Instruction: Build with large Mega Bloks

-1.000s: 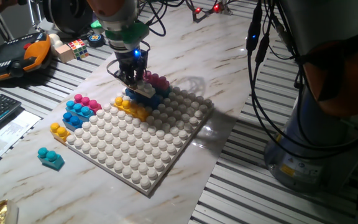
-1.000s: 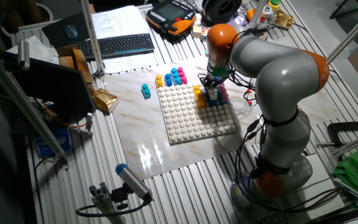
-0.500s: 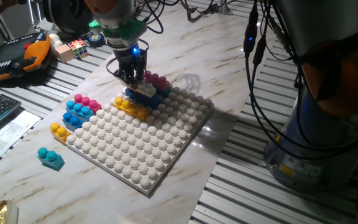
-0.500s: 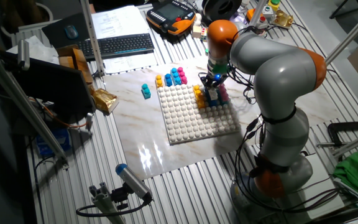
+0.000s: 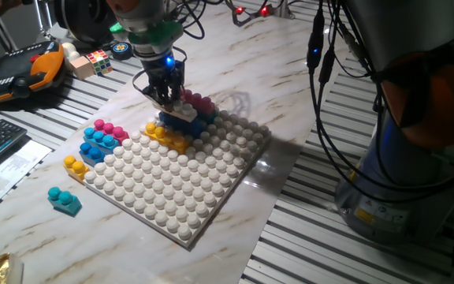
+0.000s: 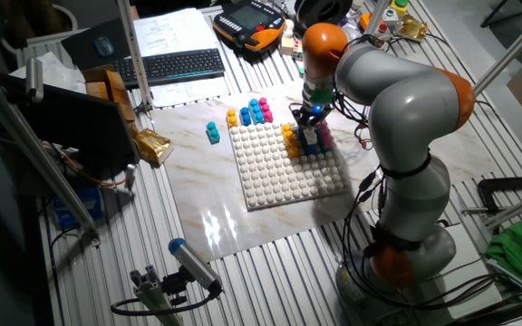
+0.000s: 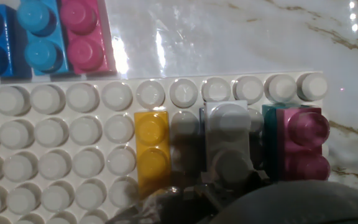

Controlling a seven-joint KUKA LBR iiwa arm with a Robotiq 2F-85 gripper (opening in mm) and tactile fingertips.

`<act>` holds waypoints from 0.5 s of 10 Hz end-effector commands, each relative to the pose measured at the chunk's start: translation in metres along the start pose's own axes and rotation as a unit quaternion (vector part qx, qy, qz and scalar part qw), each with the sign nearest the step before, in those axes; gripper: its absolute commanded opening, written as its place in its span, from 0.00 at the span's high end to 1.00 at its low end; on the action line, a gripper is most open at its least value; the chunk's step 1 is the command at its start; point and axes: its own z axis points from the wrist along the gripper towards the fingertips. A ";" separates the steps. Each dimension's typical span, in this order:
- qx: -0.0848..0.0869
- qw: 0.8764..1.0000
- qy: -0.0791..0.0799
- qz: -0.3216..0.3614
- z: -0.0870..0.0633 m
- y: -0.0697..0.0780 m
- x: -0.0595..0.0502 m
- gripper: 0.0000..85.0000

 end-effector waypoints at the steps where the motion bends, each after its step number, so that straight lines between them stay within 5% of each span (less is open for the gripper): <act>1: 0.000 1.000 -0.001 0.000 0.002 -0.001 0.001 0.99; 5: -0.002 1.000 -0.003 0.006 0.009 0.001 0.003 0.99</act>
